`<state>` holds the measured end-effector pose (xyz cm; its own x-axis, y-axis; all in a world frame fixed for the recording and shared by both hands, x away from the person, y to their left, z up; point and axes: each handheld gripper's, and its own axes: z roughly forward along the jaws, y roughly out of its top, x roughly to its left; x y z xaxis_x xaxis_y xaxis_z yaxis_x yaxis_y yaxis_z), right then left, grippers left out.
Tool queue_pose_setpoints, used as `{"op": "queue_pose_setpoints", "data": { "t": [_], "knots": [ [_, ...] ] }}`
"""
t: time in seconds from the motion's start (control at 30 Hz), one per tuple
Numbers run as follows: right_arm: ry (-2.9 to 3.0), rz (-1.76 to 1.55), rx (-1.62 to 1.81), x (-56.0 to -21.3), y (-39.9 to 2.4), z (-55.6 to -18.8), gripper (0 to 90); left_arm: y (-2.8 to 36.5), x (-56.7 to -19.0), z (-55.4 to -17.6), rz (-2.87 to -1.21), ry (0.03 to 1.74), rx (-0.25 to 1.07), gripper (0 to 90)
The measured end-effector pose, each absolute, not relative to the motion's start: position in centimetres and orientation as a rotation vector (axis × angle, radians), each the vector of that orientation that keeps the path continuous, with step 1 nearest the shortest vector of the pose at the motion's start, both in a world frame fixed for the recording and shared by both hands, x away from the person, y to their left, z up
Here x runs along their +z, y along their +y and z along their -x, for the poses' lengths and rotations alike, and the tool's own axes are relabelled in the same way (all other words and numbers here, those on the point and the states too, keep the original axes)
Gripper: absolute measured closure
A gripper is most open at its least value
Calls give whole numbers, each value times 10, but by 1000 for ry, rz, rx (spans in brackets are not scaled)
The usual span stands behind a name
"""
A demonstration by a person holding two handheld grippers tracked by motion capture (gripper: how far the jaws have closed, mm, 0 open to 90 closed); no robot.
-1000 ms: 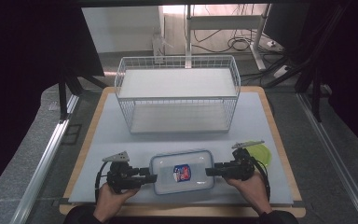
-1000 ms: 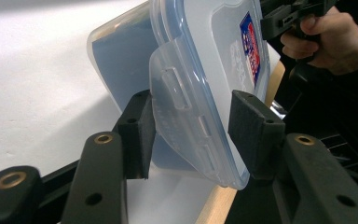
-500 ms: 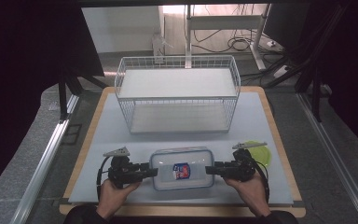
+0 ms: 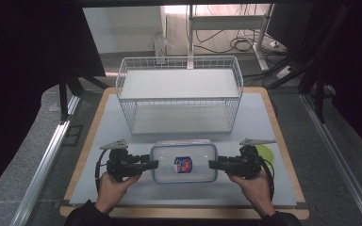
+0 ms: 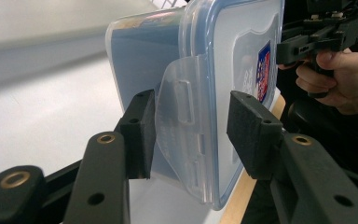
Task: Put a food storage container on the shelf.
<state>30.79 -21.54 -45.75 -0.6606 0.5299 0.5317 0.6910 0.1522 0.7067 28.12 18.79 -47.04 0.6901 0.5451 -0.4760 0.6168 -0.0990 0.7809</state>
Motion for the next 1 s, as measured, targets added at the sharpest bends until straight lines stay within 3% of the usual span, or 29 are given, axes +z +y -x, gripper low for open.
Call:
{"op": "queue_pose_setpoints", "data": {
  "t": [1.0],
  "knots": [
    [-2331,1162,-1722,-361,-200,-353,524,198,-364,-335,-1758,875,53,520]
  ]
}}
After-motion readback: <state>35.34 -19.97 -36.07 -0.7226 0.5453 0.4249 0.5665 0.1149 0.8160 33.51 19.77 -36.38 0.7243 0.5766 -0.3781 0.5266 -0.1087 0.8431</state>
